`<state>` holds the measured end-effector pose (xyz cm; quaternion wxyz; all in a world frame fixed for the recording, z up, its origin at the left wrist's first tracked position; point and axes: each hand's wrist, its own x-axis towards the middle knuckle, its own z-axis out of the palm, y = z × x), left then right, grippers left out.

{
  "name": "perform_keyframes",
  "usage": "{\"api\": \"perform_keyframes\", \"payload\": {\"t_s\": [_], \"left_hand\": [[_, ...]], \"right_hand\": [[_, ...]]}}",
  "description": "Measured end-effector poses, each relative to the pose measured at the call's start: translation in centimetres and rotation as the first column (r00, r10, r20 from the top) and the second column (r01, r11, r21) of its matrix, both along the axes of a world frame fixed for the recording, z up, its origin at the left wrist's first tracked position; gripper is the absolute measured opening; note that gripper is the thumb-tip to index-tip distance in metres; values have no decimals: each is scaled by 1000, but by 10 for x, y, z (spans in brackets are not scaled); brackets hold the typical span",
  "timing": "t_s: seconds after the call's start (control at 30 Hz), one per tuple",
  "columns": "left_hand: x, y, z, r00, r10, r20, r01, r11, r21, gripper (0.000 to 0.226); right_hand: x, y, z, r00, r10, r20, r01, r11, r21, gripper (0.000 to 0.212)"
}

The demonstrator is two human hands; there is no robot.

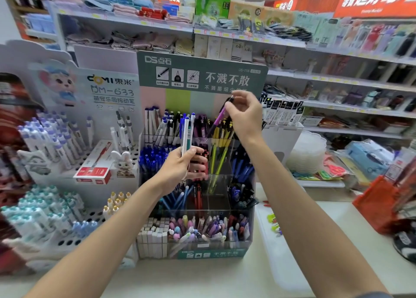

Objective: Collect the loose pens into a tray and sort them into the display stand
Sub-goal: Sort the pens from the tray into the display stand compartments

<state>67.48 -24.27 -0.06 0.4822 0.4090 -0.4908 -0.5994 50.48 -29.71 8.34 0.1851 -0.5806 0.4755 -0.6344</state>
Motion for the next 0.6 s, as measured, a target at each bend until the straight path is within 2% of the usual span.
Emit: {"api": "perform_keyframes", "payload": {"t_s": [0.13, 0.23, 0.3, 0.4, 0.5, 0.53, 0.6], "left_hand": [[12, -1, -3, 996, -24, 82, 26, 999, -27, 29], [17, 0, -5, 994, -38, 107, 43, 998, -49, 30], [20, 1, -6, 995, -52, 89, 57, 997, -52, 29], [22, 2, -7, 995, -67, 80, 72, 996, -61, 29], [23, 2, -7, 996, -72, 60, 76, 995, -61, 31], [24, 2, -7, 996, -78, 46, 81, 995, -61, 32], [23, 1, -4, 995, -95, 14, 96, 993, -64, 33]], "right_hand": [[-1, -13, 3, 979, -146, -143, 124, 981, -152, 24], [6, -19, -8, 942, -184, -281, 124, 968, -220, 20], [7, -25, -16, 904, -144, -403, 74, 980, -184, 18], [8, -34, -27, 761, -47, -646, 34, 999, -33, 17], [9, -35, -31, 608, -67, -791, 88, 996, -17, 24], [9, -32, -31, 602, -104, -792, 88, 994, -63, 27], [11, -21, -27, 706, -142, -694, 51, 987, -151, 31]]}}
